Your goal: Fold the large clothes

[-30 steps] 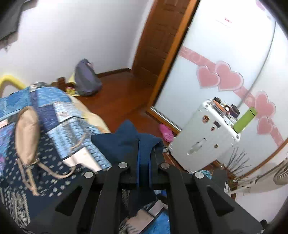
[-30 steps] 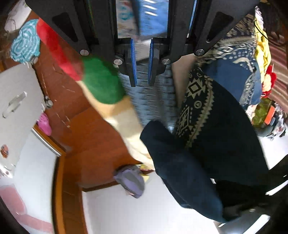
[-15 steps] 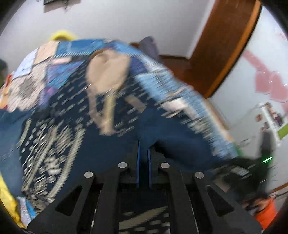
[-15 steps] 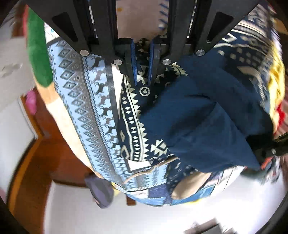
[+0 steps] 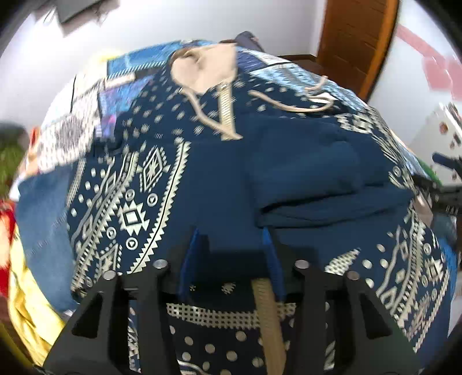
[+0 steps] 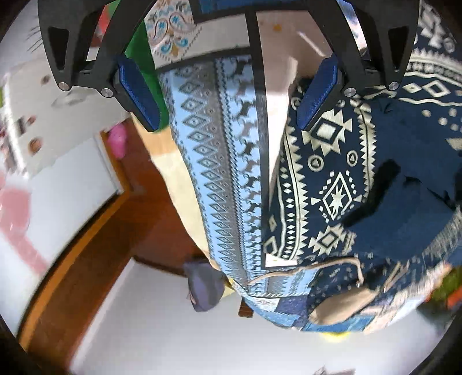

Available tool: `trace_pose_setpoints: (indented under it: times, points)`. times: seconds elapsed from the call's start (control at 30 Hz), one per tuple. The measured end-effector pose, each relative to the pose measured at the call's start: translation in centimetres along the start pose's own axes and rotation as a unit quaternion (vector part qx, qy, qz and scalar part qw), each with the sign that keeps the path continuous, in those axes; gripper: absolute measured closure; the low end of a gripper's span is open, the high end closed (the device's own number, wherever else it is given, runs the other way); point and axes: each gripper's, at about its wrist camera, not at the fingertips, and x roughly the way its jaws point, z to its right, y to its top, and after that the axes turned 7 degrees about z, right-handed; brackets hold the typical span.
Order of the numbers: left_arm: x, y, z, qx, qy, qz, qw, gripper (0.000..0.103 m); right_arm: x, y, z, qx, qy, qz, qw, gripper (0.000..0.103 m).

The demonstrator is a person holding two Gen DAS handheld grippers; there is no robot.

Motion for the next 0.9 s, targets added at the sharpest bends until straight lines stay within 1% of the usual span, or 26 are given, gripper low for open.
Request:
trace_pose_setpoints:
  times: [0.03, 0.1, 0.17, 0.23, 0.33, 0.4, 0.47, 0.5, 0.57, 0.6, 0.63, 0.67, 0.7, 0.73, 0.77, 0.83, 0.9]
  points:
    - [-0.5, 0.2, 0.5, 0.009, 0.001, 0.007, 0.9999, 0.044, -0.2, 0.0, 0.3, 0.008, 0.007, 0.000, 1.000, 0.008]
    - [-1.6, 1.1, 1.9, 0.025, -0.011, 0.030, 0.9992, 0.040, -1.1, 0.1, 1.0, 0.029, 0.027, 0.003, 0.999, 0.008]
    - [-1.7, 2.2, 3.4, 0.039, -0.033, 0.036, 0.9981, 0.029, -2.2, 0.2, 1.4, 0.046, 0.045, 0.011, 0.998, 0.008]
    - [-1.0, 3.0, 5.2, 0.055, -0.046, 0.037, 0.9967, 0.024, -3.4, 0.2, 1.7, 0.063, 0.066, 0.019, 0.996, 0.008]
    - [1.1, 3.6, 8.0, 0.093, -0.051, 0.022, 0.9941, 0.023, -4.7, 0.7, 1.6, 0.080, 0.096, 0.027, 0.992, 0.008]
    - [2.9, 3.9, 9.8, 0.125, -0.033, 0.015, 0.9916, 0.023, -5.4, 0.8, 1.4, 0.081, 0.105, 0.033, 0.991, 0.008]
    - [5.1, 3.9, 11.1, 0.161, -0.004, 0.007, 0.9870, 0.023, -6.0, 0.7, 1.4, 0.080, 0.108, 0.039, 0.990, 0.008]
    - [6.1, 3.9, 11.7, 0.178, 0.001, 0.002, 0.9840, 0.023, -6.0, 0.6, 1.3, 0.081, 0.106, 0.039, 0.990, 0.008]
    - [6.6, 4.2, 12.0, 0.188, -0.005, 0.014, 0.9820, 0.024, -5.7, 0.5, 1.2, 0.081, 0.099, 0.035, 0.991, 0.008]
    - [6.6, 4.5, 12.1, 0.187, -0.011, 0.016, 0.9821, 0.027, -5.6, 0.4, 1.2, 0.081, 0.098, 0.032, 0.991, 0.008]
    - [6.7, 4.8, 12.0, 0.183, -0.019, 0.018, 0.9828, 0.041, -5.5, 0.2, 1.3, 0.082, 0.099, 0.031, 0.991, 0.008]
    - [6.7, 5.1, 11.9, 0.179, -0.025, 0.018, 0.9834, 0.058, -5.5, 0.0, 1.3, 0.084, 0.101, 0.029, 0.991, 0.008]
    - [6.7, 5.3, 11.7, 0.174, -0.024, 0.021, 0.9842, 0.064, -5.4, -0.1, 1.4, 0.087, 0.105, 0.027, 0.990, 0.008]
    - [6.6, 5.6, 11.5, 0.166, -0.021, 0.025, 0.9855, 0.076, -5.3, -0.2, 1.5, 0.090, 0.108, 0.024, 0.990, 0.008]
    - [6.5, 5.8, 11.0, 0.154, -0.019, 0.027, 0.9875, 0.080, -5.2, -0.3, 1.5, 0.094, 0.110, 0.022, 0.989, 0.008]
    - [5.9, 6.3, 9.6, 0.119, -0.030, 0.033, 0.9919, 0.082, -4.9, -0.4, 1.6, 0.102, 0.115, 0.018, 0.988, 0.008]
    - [4.4, 6.5, 8.0, 0.088, -0.030, 0.048, 0.9946, 0.082, -4.8, -0.3, 1.7, 0.113, 0.121, 0.015, 0.986, 0.008]
